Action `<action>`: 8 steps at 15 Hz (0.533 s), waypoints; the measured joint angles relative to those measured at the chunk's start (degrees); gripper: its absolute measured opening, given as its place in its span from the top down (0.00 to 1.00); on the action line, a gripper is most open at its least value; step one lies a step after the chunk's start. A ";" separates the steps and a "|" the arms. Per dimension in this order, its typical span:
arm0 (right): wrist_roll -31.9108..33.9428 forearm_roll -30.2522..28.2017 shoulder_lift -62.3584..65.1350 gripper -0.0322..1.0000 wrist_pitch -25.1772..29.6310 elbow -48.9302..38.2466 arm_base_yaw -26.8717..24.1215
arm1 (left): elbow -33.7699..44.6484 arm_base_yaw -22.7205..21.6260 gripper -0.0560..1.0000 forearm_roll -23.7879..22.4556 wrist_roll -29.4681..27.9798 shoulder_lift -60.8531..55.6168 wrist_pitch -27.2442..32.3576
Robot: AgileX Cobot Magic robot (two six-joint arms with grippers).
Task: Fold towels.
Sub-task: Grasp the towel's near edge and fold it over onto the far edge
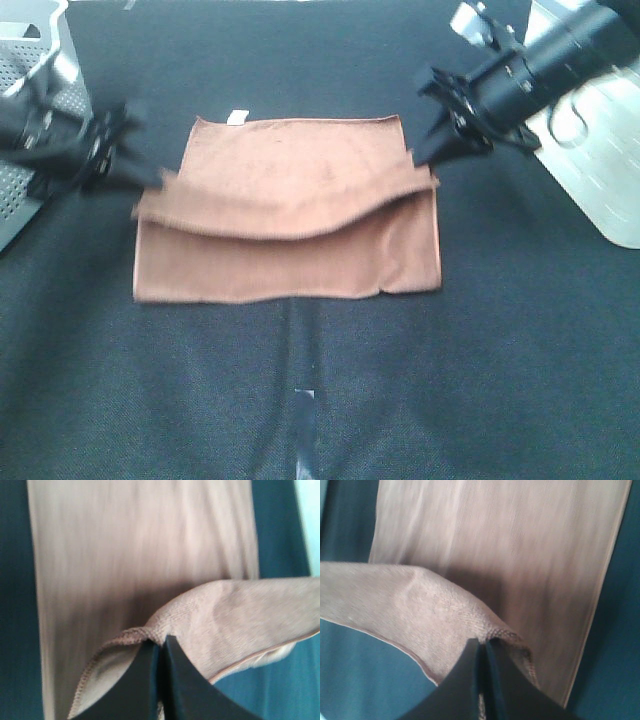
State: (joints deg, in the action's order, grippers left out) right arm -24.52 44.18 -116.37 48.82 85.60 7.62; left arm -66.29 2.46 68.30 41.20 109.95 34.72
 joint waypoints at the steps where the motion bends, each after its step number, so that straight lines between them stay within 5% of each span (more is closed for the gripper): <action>1: 1.60 -1.55 -2.98 0.97 0.92 5.67 0.00 | -3.55 0.00 0.95 -0.11 -1.43 1.89 -0.46; 8: 5.61 -6.59 -23.26 0.97 2.64 38.16 0.00 | -26.41 0.00 0.95 -0.86 -4.41 17.53 -7.73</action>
State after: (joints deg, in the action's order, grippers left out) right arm -18.91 37.59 -139.63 51.45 123.76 7.62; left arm -92.70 2.46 67.44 36.78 127.48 26.99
